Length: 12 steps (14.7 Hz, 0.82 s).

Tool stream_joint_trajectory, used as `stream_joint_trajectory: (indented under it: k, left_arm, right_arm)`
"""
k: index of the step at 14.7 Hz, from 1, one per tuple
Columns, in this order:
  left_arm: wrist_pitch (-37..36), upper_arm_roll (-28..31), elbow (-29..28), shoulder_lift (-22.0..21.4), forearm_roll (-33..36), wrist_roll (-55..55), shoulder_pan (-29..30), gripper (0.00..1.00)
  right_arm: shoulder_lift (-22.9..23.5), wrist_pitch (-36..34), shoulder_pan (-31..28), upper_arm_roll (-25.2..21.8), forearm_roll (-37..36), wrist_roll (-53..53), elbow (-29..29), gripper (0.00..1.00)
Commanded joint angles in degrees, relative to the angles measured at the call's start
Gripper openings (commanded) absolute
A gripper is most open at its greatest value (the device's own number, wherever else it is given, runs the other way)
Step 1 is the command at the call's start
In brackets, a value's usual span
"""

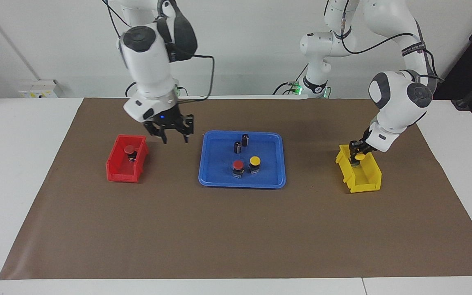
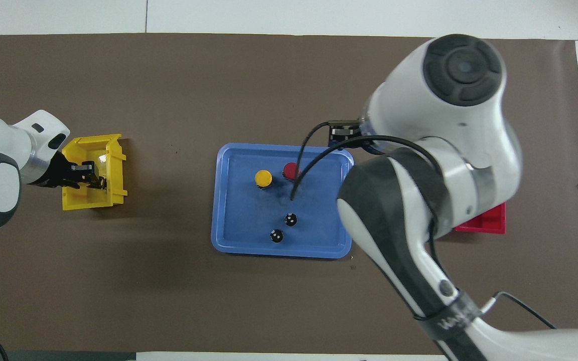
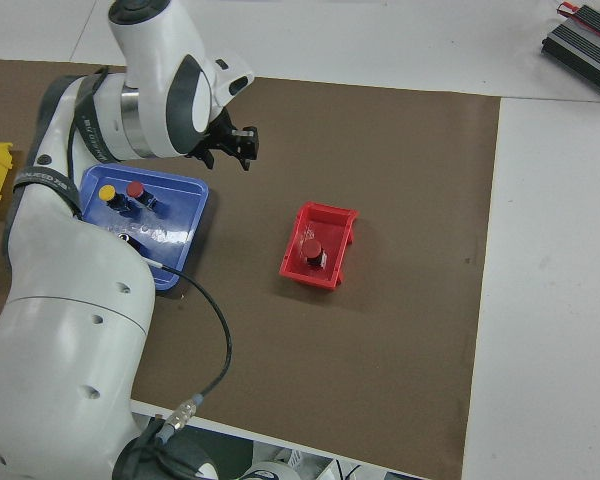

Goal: Sort red and yellow buttons by color
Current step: 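Reach the right gripper to the remaining red button and grasp it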

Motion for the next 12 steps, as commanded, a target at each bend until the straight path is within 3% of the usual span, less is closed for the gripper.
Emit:
stream_joint_trajectory:
  k: [1,3,5,8,12]
  left_arm:
    - [3.4,-0.4,-4.3,-3.0,-0.1,1.0,0.8,0.02]
    - [4.9,-0.3,-5.6,-3.5,-0.1,1.0,0.9,0.07]
    - [5.0,-0.3,-5.6,-3.5,-0.1,1.1,0.9,0.45]
    - [4.7,-0.3,-5.0,-3.3,-0.1,1.0,1.2,0.52]
    - [-2.1,-0.3,1.4,-2.8,-0.1,0.9,1.3,0.54]
  right_arm:
    - [6.9,5.5,3.2,-0.4,0.1,5.7,3.5,0.71]
    - [7.8,7.2,4.2,-0.4,-0.1,6.2,1.8,0.70]
    - [9.0,7.9,5.8,-0.4,-0.1,7.0,1.5,0.68]
    - [8.9,12.8,6.6,-0.4,-0.1,7.5,-3.3,0.67]
    - [8.1,13.6,6.7,-0.5,-0.3,7.2,-5.7,0.66]
